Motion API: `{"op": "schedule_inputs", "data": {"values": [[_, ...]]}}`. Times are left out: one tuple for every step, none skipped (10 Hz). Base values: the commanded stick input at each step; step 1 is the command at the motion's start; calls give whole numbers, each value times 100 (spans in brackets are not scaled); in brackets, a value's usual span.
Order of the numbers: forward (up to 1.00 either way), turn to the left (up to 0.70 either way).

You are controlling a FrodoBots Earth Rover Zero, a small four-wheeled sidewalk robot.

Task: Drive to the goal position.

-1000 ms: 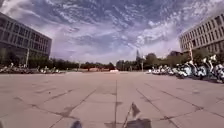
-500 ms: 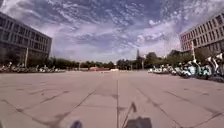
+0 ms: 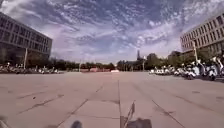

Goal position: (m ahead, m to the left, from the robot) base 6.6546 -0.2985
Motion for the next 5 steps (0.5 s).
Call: {"op": "schedule_inputs", "data": {"values": [[70, 0], [70, 0], [70, 0], [70, 0], [70, 0]]}}
